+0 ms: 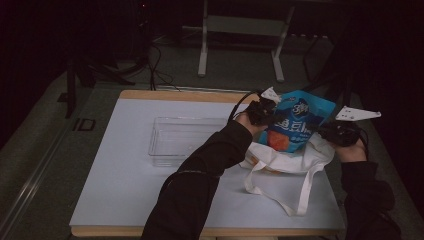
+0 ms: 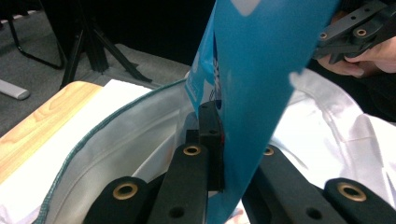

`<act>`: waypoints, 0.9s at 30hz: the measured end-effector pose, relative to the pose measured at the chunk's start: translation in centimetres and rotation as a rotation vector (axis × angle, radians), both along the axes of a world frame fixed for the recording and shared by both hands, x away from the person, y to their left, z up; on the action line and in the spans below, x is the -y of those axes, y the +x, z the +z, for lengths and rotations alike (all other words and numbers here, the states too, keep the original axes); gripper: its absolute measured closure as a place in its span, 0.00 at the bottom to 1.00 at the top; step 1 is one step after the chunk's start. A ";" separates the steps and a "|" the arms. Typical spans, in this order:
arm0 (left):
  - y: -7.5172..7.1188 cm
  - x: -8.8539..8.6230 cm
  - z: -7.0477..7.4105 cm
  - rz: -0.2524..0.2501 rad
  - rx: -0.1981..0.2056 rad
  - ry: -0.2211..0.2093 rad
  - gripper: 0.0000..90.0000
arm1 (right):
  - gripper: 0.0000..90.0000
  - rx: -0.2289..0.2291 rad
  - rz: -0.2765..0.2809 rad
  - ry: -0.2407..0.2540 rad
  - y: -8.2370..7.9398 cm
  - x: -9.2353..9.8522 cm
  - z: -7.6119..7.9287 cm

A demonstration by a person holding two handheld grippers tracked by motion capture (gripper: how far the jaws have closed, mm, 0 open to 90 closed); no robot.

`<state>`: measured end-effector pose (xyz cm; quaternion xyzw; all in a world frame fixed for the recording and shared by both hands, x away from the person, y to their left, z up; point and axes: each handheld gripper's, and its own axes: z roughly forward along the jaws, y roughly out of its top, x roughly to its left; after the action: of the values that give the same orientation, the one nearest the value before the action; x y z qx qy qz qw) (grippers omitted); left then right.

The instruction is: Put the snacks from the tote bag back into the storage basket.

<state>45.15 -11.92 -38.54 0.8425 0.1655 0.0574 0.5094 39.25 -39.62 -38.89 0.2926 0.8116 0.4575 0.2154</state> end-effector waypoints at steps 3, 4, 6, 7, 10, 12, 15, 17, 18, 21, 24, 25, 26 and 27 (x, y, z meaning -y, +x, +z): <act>-0.2 0.0 0.5 -0.001 0.012 0.005 1.00 | 0.97 0.004 0.001 -0.005 -0.1 -0.1 0.4; -0.3 -0.1 1.0 -0.002 0.014 0.007 1.00 | 0.97 0.014 0.003 -0.007 -0.2 -0.1 0.9; -0.5 -0.1 1.6 -0.002 0.024 0.009 1.00 | 0.98 0.020 0.004 -0.006 -0.3 -0.1 1.4; -0.6 -0.1 1.8 0.000 0.025 0.003 1.00 | 0.98 0.021 0.004 -0.004 -0.3 -0.1 1.6; -1.0 -0.2 2.7 -0.001 0.038 0.000 1.00 | 0.98 0.028 0.010 0.011 -0.5 0.0 2.3; -1.0 -0.3 3.0 -0.003 0.043 0.003 1.00 | 0.98 0.033 0.013 0.007 -0.7 -0.1 2.7; -1.2 -0.5 3.9 0.000 0.051 0.006 1.00 | 0.98 0.040 0.018 0.007 -0.8 -0.3 3.2; -1.3 -0.6 4.5 0.006 0.053 0.005 1.00 | 0.98 0.048 0.022 0.012 -0.9 -0.5 3.7; -1.5 -0.8 5.1 0.009 0.061 0.006 1.00 | 0.98 0.056 0.024 0.016 -1.0 -0.6 4.1; -1.6 -1.2 6.1 0.012 0.067 0.005 1.00 | 0.98 0.067 0.029 0.028 -1.0 -0.8 4.9; -1.8 -1.4 6.9 0.017 0.073 0.007 1.00 | 0.98 0.073 0.032 0.028 -1.1 -1.2 5.7; -1.9 -1.5 7.2 0.020 0.079 0.005 1.00 | 0.98 0.078 0.033 0.026 -1.1 -1.2 5.9; -2.0 -1.7 7.5 0.021 0.078 -0.003 1.00 | 0.98 0.084 0.034 0.027 -1.1 -1.3 6.2; -2.1 -1.8 7.8 0.024 0.083 -0.006 1.00 | 0.98 0.091 0.033 0.027 -1.3 -1.5 6.6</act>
<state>43.09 -10.10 -30.71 0.8359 0.1546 0.0977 0.5176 37.98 -38.15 -32.27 0.2610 0.7994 0.4847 0.2405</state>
